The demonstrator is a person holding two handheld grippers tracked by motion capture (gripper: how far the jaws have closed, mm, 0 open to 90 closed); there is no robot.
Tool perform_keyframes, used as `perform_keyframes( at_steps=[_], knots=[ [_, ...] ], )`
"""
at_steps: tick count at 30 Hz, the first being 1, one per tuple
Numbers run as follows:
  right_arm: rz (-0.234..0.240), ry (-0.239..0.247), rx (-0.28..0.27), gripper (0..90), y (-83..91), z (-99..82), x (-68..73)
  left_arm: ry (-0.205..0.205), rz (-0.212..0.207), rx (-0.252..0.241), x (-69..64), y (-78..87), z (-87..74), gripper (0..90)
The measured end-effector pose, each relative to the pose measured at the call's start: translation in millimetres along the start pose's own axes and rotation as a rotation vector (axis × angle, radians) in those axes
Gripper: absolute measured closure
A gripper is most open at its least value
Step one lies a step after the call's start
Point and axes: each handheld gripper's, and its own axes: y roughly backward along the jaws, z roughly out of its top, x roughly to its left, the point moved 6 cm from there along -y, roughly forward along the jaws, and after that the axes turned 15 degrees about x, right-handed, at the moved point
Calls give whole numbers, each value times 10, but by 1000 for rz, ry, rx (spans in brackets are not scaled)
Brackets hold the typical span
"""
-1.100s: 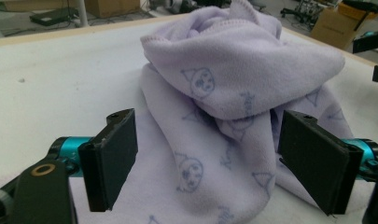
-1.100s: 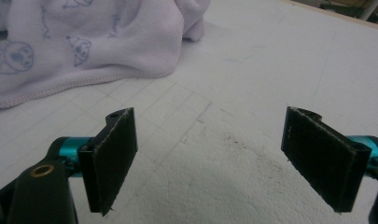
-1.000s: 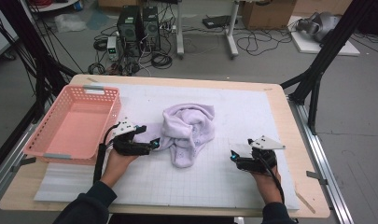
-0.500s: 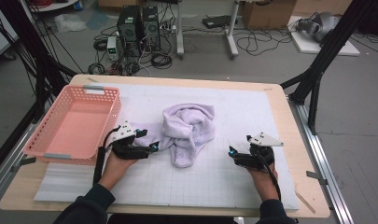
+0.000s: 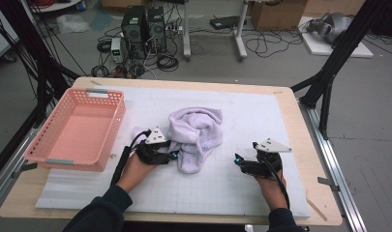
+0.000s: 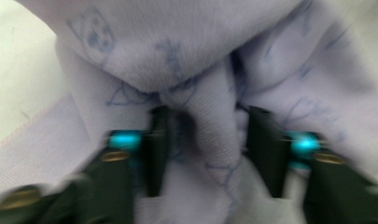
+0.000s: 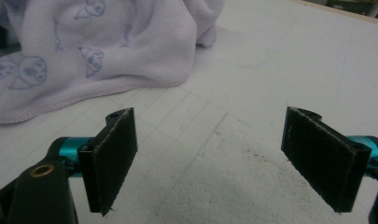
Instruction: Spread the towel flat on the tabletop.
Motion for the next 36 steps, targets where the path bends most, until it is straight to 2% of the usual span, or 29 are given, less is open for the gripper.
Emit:
perform_keyframes(
  at_steps=[1,2,3,4,5,7,9,11,13,15,17,19,21,22,23,26,27,28,29,30,32,35,36],
  knots=[
    [2,3,1,172,-4,3,11,4,8,23,-1,-15,-15,763],
    [2,3,1,172,-4,3,11,13,5,26,1,1,-19,763],
    [3,8,1,173,-9,5,19,26,-20,11,4,53,-15,820],
    [22,6,5,177,-23,7,46,42,-47,-18,6,109,-5,836],
    [22,6,5,177,-23,7,46,55,-61,-40,10,155,-1,836],
    [53,2,3,184,-44,25,73,92,-110,-93,45,290,-12,837],
    [76,13,-4,236,-76,79,135,115,-138,-117,62,378,-39,837],
    [94,40,11,237,-145,131,242,133,-162,-141,70,448,-64,838],
    [112,82,48,244,-263,166,372,160,-202,-170,69,523,-97,838],
    [124,111,84,264,-390,203,496,172,-215,-181,66,558,-123,838],
    [125,132,92,290,-508,266,597,177,-219,-185,65,567,-157,838],
    [132,133,102,312,-591,322,659,186,-223,-190,56,562,-182,837],
    [139,140,106,390,-680,375,727,190,-227,-200,41,565,-195,837],
    [116,166,141,438,-737,385,752,190,-226,-199,39,568,-204,837],
    [122,167,136,499,-746,401,762,190,-226,-201,42,573,-215,837],
    [187,149,147,778,-748,409,784,206,-223,-209,64,592,-256,837],
    [195,161,147,859,-741,407,796,213,-219,-209,72,602,-273,837],
    [188,177,153,898,-728,404,812,216,-214,-207,79,613,-291,837],
    [106,233,188,899,-694,384,774,216,-208,-205,86,624,-310,837],
    [106,233,188,899,-694,384,774,218,-206,-204,90,636,-330,837],
    [107,201,192,900,-615,342,659,221,-199,-201,96,652,-363,837],
    [78,141,154,900,-404,267,393,223,-200,-195,100,648,-382,836],
    [53,127,144,900,-314,228,276,224,-200,-196,99,647,-381,836]
  ],
)
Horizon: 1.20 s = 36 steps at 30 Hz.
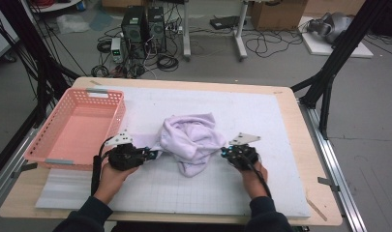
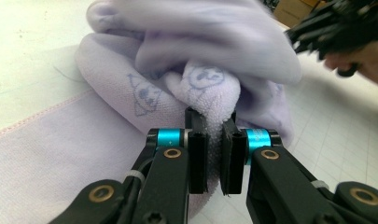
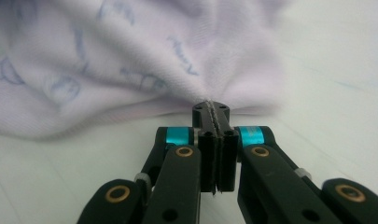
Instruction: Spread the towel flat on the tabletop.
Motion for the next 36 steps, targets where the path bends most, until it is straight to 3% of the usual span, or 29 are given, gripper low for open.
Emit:
perform_keyframes(
  at_steps=[3,4,5,7,10,12,13,15,17,22,25,27,29,30,31,32,33,36],
  knots=[
    [-62,-39,17,900,163,-189,-227,3,11,4,15,2,-7,837],
    [-101,-97,24,900,258,-357,-408,5,16,7,30,8,-12,838],
    [-101,-97,24,900,258,-357,-408,18,17,4,47,11,-16,838],
    [-119,-165,31,900,326,-527,-573,32,23,4,78,15,-27,838],
    [-126,-217,39,891,345,-701,-675,33,49,18,87,3,-30,822],
    [-144,-234,33,701,349,-721,-694,56,78,8,104,9,-3,644],
    [-137,-250,13,667,365,-702,-690,59,91,3,107,16,17,563],
    [-135,-233,-37,594,432,-628,-664,33,112,-1,99,35,60,488],
    [-99,-199,-98,540,491,-514,-575,18,114,-1,92,27,83,440],
    [48,-52,-183,406,453,-168,-178,-7,116,73,65,-126,53,414],
    [144,6,-212,384,408,25,69,-20,125,112,70,-206,18,480],
    [160,67,-204,375,347,147,232,-27,135,142,85,-231,-10,598],
    [131,115,-159,399,243,228,326,-43,168,162,118,-227,-36,763],
    [114,128,-133,492,185,250,343,-32,177,159,134,-214,-38,793],
    [73,153,-98,669,136,254,322,-24,203,147,166,-185,-32,804],
    [23,159,-58,786,99,238,262,-16,217,142,187,-165,-28,809],
    [-10,147,-44,816,86,225,199,-3,235,131,226,-133,-22,811],
    [-130,51,3,831,109,117,-137,32,263,112,327,-89,10,815]
  ],
)
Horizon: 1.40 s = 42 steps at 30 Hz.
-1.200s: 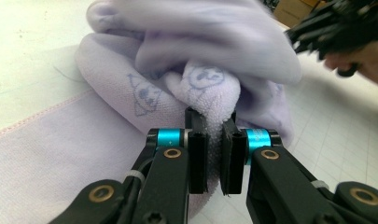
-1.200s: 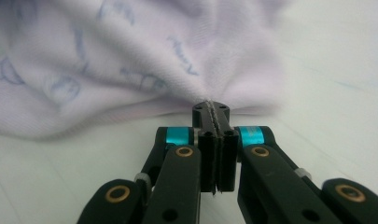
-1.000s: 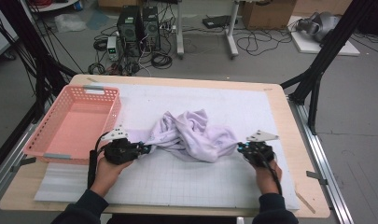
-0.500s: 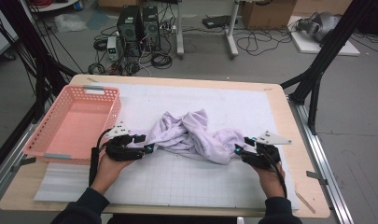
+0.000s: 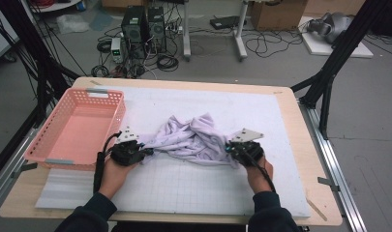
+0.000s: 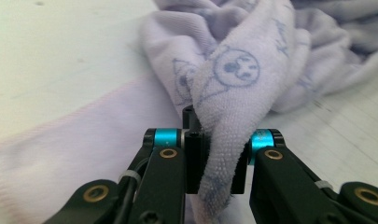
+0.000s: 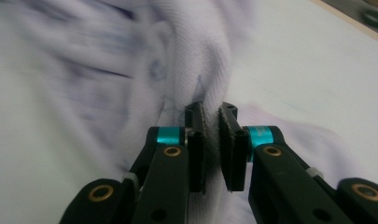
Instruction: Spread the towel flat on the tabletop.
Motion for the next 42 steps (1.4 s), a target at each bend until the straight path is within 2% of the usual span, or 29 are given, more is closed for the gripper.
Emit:
perform_keyframes(
  at_steps=[2,5,8,9,10,11,12,13,14,15,18,20,21,22,23,24,27,31,32,34,36,38,39,40,42],
  knots=[
    [-78,-54,26,831,7,-111,-231,10,28,-1,83,6,54,816],
    [-184,-107,79,832,22,-277,-543,33,69,-10,195,16,181,818],
    [-280,-179,97,833,59,-418,-822,60,125,-23,331,12,341,818],
    [-290,-214,103,832,65,-459,-889,78,142,-17,385,-1,390,818],
    [-279,-238,110,830,58,-496,-936,93,163,-21,437,-20,440,818],
    [-255,-258,115,820,48,-520,-951,109,177,-25,481,-41,486,816],
    [-246,-252,110,795,49,-524,-948,121,184,-30,516,-67,523,806],
    [-245,-243,102,727,59,-517,-928,135,175,-45,529,-90,556,775],
    [-248,-242,88,630,78,-501,-906,147,168,-64,529,-104,583,682],
    [-250,-242,69,583,105,-480,-890,154,161,-78,513,-103,601,573],
    [-274,-226,3,468,217,-405,-814,136,147,-98,419,-54,629,455],
    [-291,-194,-54,459,303,-344,-732,102,148,-111,346,9,637,434],
    [-279,-178,-88,459,337,-310,-670,86,152,-122,307,40,639,433],
    [-237,-160,-114,460,347,-277,-591,68,154,-127,274,67,638,433],
    [-173,-131,-129,468,335,-249,-505,60,150,-136,242,90,635,433],
    [-114,-101,-126,481,299,-231,-409,54,144,-146,216,113,625,435],
    [-14,10,-86,518,153,-231,-150,45,150,-160,166,155,588,436],
    [151,65,-51,483,-48,-249,130,31,128,-130,161,125,565,443],
    [178,78,-27,464,-96,-252,182,28,120,-120,162,111,559,464],
    [189,99,8,495,-172,-261,250,19,114,-85,166,54,537,608],
    [213,95,5,683,-170,-257,265,0,119,-35,193,-23,504,774],
    [241,108,8,899,-146,-268,280,5,129,-15,236,-76,493,821],
    [294,126,16,893,-139,-276,318,16,135,-19,261,-86,497,826],
    [289,144,20,894,-133,-286,370,29,137,-28,286,-95,504,829],
    [323,179,10,896,-84,-275,485,53,138,-33,340,-108,515,831]
  ],
)
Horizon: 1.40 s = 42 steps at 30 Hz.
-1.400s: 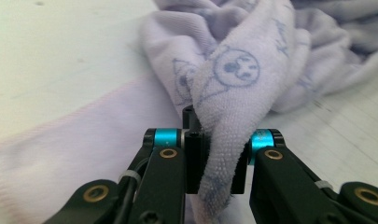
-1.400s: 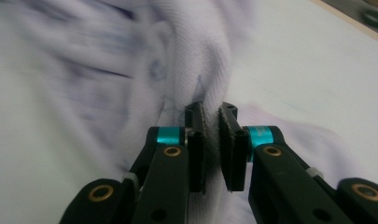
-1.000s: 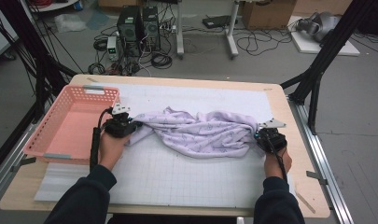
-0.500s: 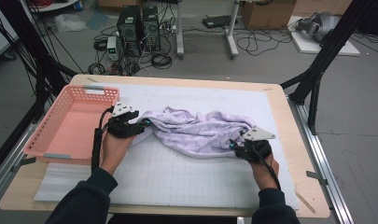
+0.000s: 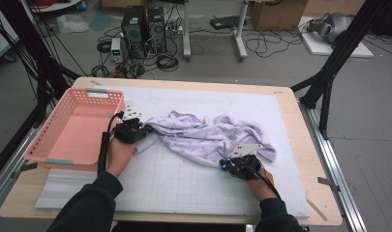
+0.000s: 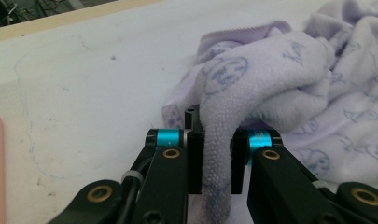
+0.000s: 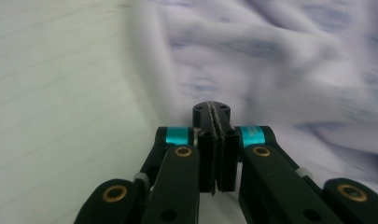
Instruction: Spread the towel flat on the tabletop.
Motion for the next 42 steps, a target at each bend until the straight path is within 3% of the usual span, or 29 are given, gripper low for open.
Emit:
perform_keyframes(
  at_steps=[2,4,5,6,7,9,10,11,12,14,15,16,18,19,20,23,25,27,29,30,32,35,37,40,42],
  knots=[
    [72,47,16,896,-25,35,154,16,8,3,49,-22,21,832],
    [52,95,26,895,-48,77,278,26,20,1,103,-15,51,833],
    [59,96,7,890,-36,109,301,36,17,-2,116,-13,70,832],
    [33,92,-15,779,-14,141,295,40,19,-8,125,-10,90,832],
    [-6,64,-49,606,9,180,247,39,17,-13,125,-9,96,832],
    [-29,16,-63,526,5,200,161,33,11,-12,118,-24,97,832],
    [-53,6,-57,454,-21,199,118,39,8,-13,119,-33,96,832],
    [-76,-5,-38,443,-60,189,79,43,1,-15,125,-37,95,832],
    [-84,-13,-3,475,-118,170,45,44,-3,-20,131,-36,97,832],
    [-52,-53,-4,561,-154,164,9,46,-10,-29,137,-35,101,832],
    [-37,-70,-11,678,-154,166,4,47,-15,-32,142,-36,101,832],
    [-33,-52,-14,821,-152,172,21,48,-20,-35,144,-38,101,832],
    [-38,-40,-3,848,-150,181,53,54,-33,-46,155,-45,104,832],
    [-7,-47,4,851,-144,185,74,53,-39,-52,161,-46,106,832],
    [53,-38,3,851,-145,195,119,56,-46,-62,163,-48,112,832],
    [176,29,-12,850,-158,242,343,61,-56,-82,160,-71,127,832],
    [266,66,-39,848,-149,302,506,64,-63,-85,157,-87,129,832],
    [319,64,-99,825,-90,382,573,74,-69,-93,147,-102,133,831],
    [272,13,-173,658,-5,452,466,82,-72,-94,142,-101,134,819],
    [217,-27,-196,591,36,469,363,95,-69,-98,144,-95,138,779],
    [85,-125,-227,498,134,452,106,121,-59,-108,153,-75,147,588],
    [-96,-214,-250,406,231,389,-232,130,-61,-113,137,-53,142,490],
    [-193,-280,-229,335,254,336,-452,117,-59,-110,114,-34,132,460],
    [-295,-282,-157,320,213,273,-733,98,-58,-123,52,20,130,435],
    [-330,-280,-79,310,135,225,-907,81,-58,-135,-2,77,135,420]
  ],
)
